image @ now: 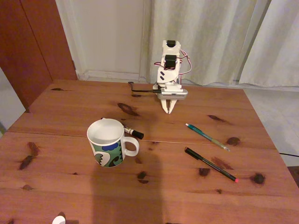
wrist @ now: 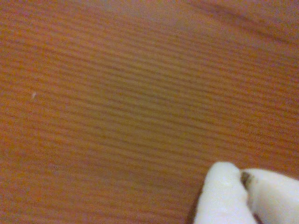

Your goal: Clean up the desk and place the pens and markers into the cup

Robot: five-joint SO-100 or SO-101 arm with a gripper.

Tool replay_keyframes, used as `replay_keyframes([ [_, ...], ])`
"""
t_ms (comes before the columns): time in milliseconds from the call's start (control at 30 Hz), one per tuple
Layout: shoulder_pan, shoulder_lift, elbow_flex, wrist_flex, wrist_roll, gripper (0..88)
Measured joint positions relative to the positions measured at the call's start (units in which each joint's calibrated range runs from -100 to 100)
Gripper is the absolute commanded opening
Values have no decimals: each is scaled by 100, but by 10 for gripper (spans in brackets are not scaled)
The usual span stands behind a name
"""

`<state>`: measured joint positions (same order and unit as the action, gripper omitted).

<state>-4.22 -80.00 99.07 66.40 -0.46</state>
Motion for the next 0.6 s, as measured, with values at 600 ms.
replay_keyframes([
  [600,0,0,0,0,20,9],
])
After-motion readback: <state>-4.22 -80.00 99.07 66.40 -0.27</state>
